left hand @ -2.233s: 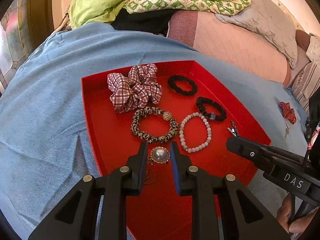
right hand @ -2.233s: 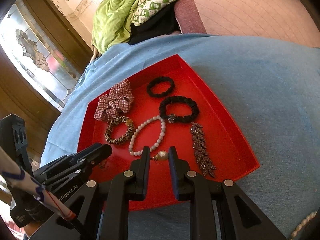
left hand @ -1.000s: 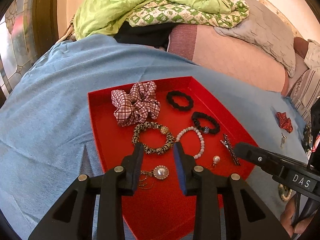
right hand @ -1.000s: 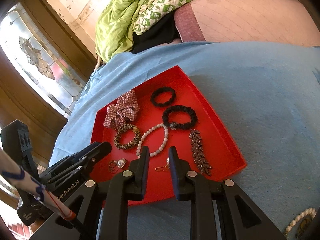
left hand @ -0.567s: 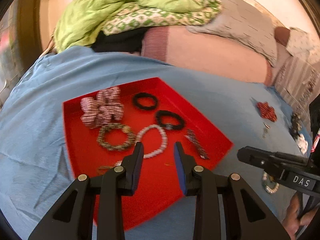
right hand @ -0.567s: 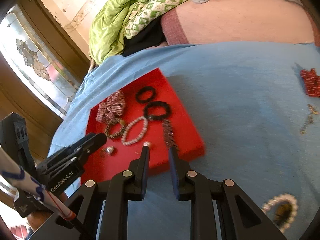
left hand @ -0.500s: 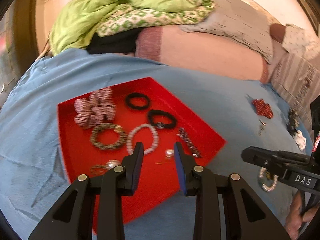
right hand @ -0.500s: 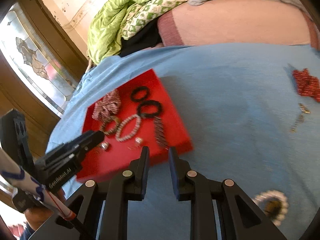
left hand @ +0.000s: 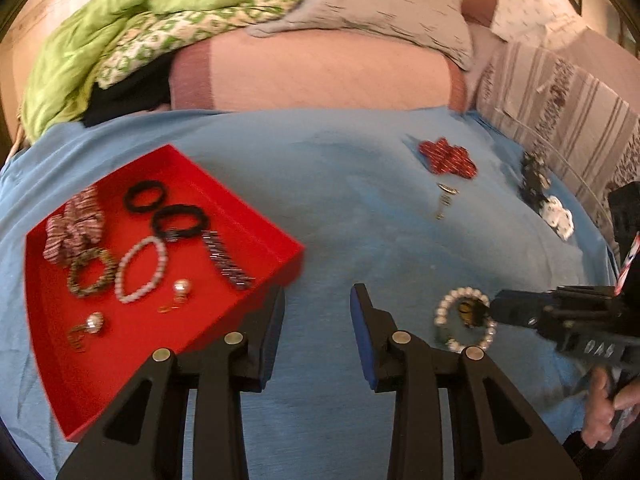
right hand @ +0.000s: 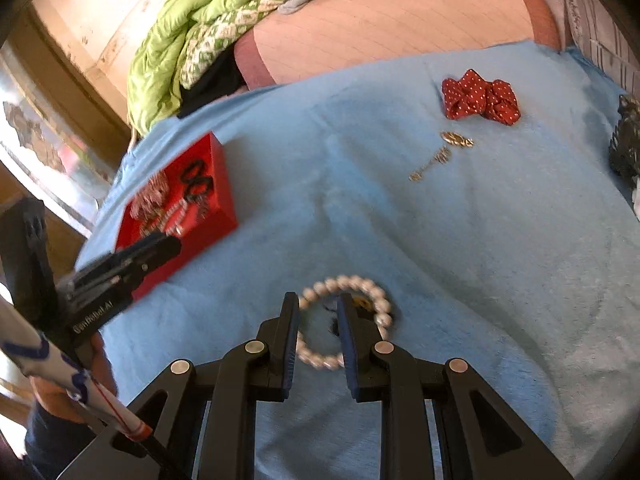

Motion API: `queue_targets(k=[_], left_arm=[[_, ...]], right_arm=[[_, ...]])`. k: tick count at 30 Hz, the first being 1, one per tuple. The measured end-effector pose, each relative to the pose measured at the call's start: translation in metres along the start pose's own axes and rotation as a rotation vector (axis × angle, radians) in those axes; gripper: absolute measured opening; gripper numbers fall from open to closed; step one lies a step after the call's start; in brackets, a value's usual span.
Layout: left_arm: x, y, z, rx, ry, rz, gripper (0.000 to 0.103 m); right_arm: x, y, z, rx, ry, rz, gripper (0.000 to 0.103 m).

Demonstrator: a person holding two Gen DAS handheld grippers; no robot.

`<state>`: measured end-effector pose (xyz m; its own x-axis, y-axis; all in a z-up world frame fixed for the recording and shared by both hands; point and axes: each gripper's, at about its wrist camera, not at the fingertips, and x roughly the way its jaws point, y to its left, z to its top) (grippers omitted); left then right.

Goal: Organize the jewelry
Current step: 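Move both tools back to the pearl bracelet with the green bead, then grasp the pearl bracelet with the left gripper while the right gripper grasps the black-corded gold pendant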

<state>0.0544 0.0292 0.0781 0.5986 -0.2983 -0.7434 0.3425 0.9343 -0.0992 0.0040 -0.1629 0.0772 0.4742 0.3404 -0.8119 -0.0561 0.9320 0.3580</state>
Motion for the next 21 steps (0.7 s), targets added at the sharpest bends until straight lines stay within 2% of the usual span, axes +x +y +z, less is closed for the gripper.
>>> queue_targets(k=[9,11,13,15,17,21], left_arm=[[0.018,-0.022,-0.004,0.056,0.055,-0.021,0.033],[0.021,-0.023,-0.004,0.060,0.063,-0.029,0.033],[0.023,-0.026,-0.003,0.065,0.069,-0.033,0.033],[0.026,-0.031,-0.004,0.076,0.076,-0.041,0.033],[0.029,-0.037,-0.004,0.089,0.084,-0.051,0.034],[0.035,-0.049,-0.005,0.106,0.107,-0.090,0.035]], right_arm=[[0.021,0.011,-0.003,-0.134,0.025,-0.132,0.021],[0.021,0.013,-0.003,-0.156,0.027,-0.138,0.021],[0.022,0.015,-0.003,-0.183,0.033,-0.160,0.012],[0.020,0.016,-0.004,-0.193,0.041,-0.155,0.005],[0.015,0.016,-0.005,-0.194,0.024,-0.169,0.005],[-0.009,0.007,0.004,-0.127,-0.042,-0.117,0.005]])
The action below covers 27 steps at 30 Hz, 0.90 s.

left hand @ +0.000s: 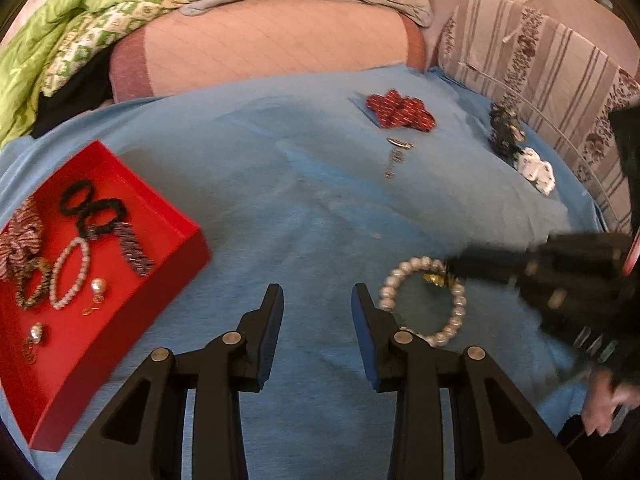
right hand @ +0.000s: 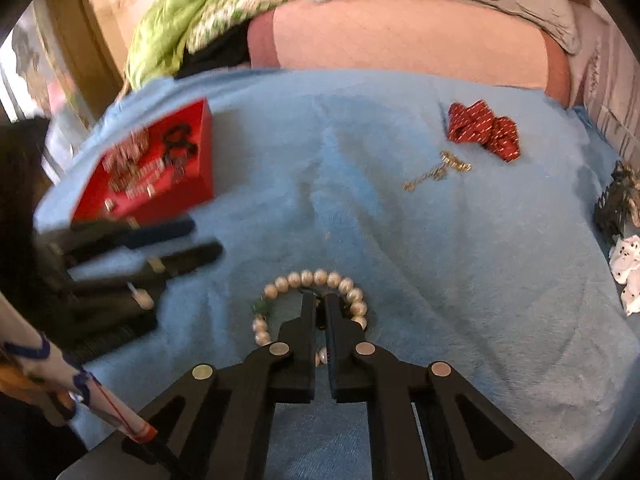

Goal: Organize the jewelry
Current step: 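Grasp the pearl bracelet with the left gripper while the right gripper grasps the black-corded gold pendant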

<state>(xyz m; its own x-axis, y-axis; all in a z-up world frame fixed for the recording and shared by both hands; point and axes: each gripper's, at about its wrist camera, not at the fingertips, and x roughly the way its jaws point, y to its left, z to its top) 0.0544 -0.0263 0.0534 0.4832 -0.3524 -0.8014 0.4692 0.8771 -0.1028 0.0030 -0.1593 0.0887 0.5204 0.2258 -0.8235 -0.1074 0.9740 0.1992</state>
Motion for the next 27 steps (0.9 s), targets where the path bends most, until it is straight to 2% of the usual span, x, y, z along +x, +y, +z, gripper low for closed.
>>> queue_targets(k=[3,6,10,12,13,14,15,16,21,27], left_arm=[[0.008,-0.008,-0.002,0.007,0.030,-0.037,0.041],[0.015,-0.016,-0.003,0.013,0.054,-0.066,0.042],[0.024,-0.031,-0.004,0.048,0.063,-0.059,0.042],[0.028,-0.038,-0.005,0.078,0.063,-0.004,0.037],[0.029,-0.041,-0.006,0.094,0.060,0.025,0.028],[0.030,-0.043,-0.006,0.106,0.050,0.054,0.024],[0.030,-0.044,-0.005,0.105,0.047,0.059,0.013],[0.029,-0.043,-0.004,0.098,0.041,0.064,0.010],[0.015,-0.029,0.001,0.059,-0.012,0.036,0.010],[-0.026,-0.014,0.013,0.033,-0.151,0.023,0.010]], right_arm=[[-0.017,-0.015,0.007,0.075,-0.061,0.053,0.005],[-0.030,-0.025,0.012,0.116,-0.107,0.073,0.005],[-0.035,-0.028,0.016,0.145,-0.119,0.094,0.005],[-0.036,-0.028,0.018,0.147,-0.121,0.097,0.005],[-0.036,-0.027,0.018,0.146,-0.121,0.101,0.005],[-0.035,-0.026,0.018,0.146,-0.120,0.105,0.005],[-0.035,-0.026,0.018,0.145,-0.122,0.106,0.005],[-0.035,-0.025,0.018,0.143,-0.124,0.106,0.005],[-0.037,-0.025,0.023,0.148,-0.141,0.107,0.005],[-0.039,-0.025,0.028,0.161,-0.165,0.118,0.005]])
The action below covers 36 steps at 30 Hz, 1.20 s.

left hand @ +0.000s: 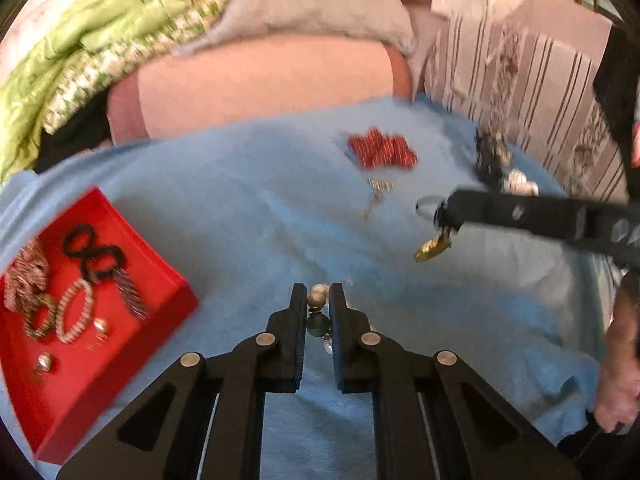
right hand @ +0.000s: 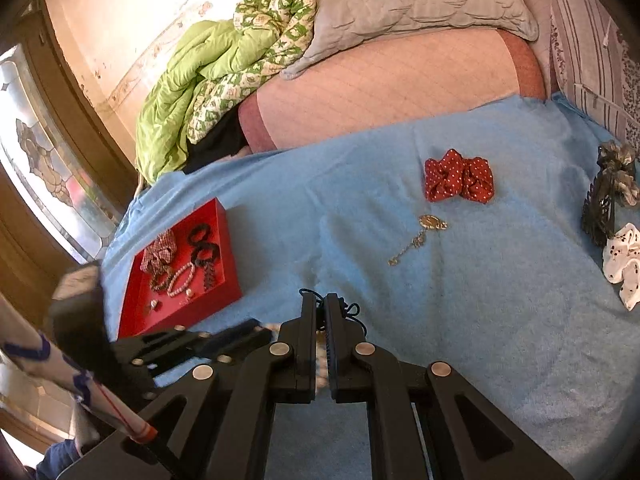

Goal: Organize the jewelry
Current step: 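Grasp the pearl bracelet with the left gripper while the right gripper grasps the black-corded gold pendant, then carry both items over the red tray and open both grippers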

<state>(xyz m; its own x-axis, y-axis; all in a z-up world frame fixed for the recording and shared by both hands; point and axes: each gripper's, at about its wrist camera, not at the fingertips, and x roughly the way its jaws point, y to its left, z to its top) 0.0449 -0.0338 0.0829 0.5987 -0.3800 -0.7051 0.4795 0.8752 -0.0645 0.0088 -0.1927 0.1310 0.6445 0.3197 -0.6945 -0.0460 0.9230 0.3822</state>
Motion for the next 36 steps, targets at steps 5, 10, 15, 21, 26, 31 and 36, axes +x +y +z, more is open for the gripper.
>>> queue_targets(k=[5,10,15,21,26,31,36], left_arm=[[-0.027,0.015,0.009,-0.012,-0.075,0.022,0.011],[-0.048,0.040,0.012,-0.067,-0.122,0.049,0.011],[-0.063,0.068,0.011,-0.115,-0.140,0.086,0.011],[-0.078,0.106,0.001,-0.176,-0.141,0.127,0.011],[-0.085,0.133,-0.011,-0.210,-0.118,0.157,0.011],[-0.089,0.157,-0.025,-0.240,-0.093,0.186,0.011],[-0.093,0.180,-0.039,-0.278,-0.066,0.205,0.011]], right_arm=[[0.005,0.010,0.003,-0.005,-0.003,0.017,0.005],[0.013,0.026,0.005,-0.015,-0.006,0.045,0.005],[0.025,0.050,0.005,-0.044,0.002,0.084,0.005],[0.041,0.079,0.006,-0.066,0.012,0.138,0.005],[0.060,0.104,0.006,-0.076,0.029,0.179,0.005],[0.077,0.129,0.005,-0.076,0.037,0.220,0.005],[0.095,0.149,0.002,-0.080,0.054,0.248,0.005]])
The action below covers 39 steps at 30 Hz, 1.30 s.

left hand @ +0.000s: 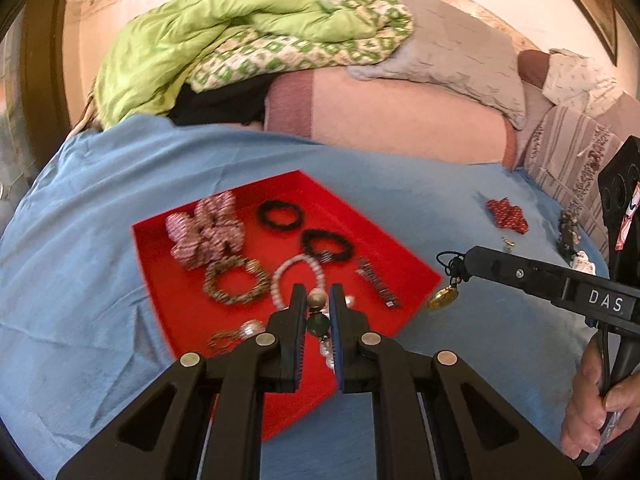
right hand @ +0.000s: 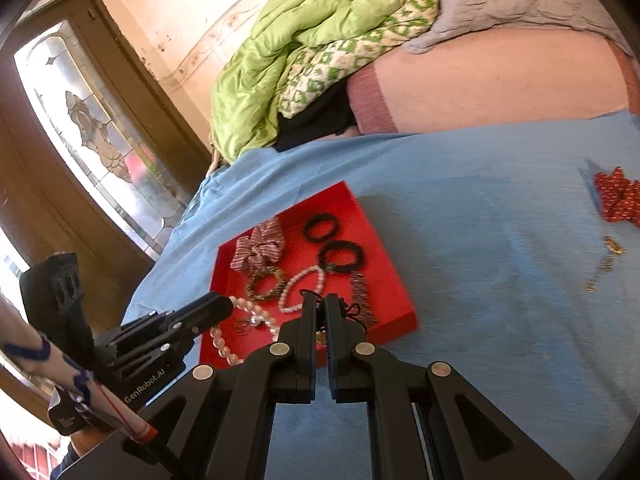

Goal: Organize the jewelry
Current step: 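Carry both items over the red tray and open both grippers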

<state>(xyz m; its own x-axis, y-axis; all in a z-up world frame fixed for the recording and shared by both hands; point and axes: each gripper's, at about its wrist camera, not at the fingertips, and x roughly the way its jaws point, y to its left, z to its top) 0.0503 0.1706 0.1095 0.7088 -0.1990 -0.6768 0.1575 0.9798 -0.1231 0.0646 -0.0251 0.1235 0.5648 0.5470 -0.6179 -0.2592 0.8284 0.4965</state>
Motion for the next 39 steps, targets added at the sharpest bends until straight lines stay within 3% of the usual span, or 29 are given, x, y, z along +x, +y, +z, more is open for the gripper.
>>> queue_targets(k=[16,39], left_arm=[[0.005,0.043,-0.010,-0.094,0.048,0.035,0.011],[0.014,0.036,-0.012,-0.068,0.072,0.051,0.011]], right_arm=[[0.064,0.026,-0.018,0.010,0.116,0.077,0.005],[0.083,0.013,-0.027,0.002,0.162,-0.004,0.006]])
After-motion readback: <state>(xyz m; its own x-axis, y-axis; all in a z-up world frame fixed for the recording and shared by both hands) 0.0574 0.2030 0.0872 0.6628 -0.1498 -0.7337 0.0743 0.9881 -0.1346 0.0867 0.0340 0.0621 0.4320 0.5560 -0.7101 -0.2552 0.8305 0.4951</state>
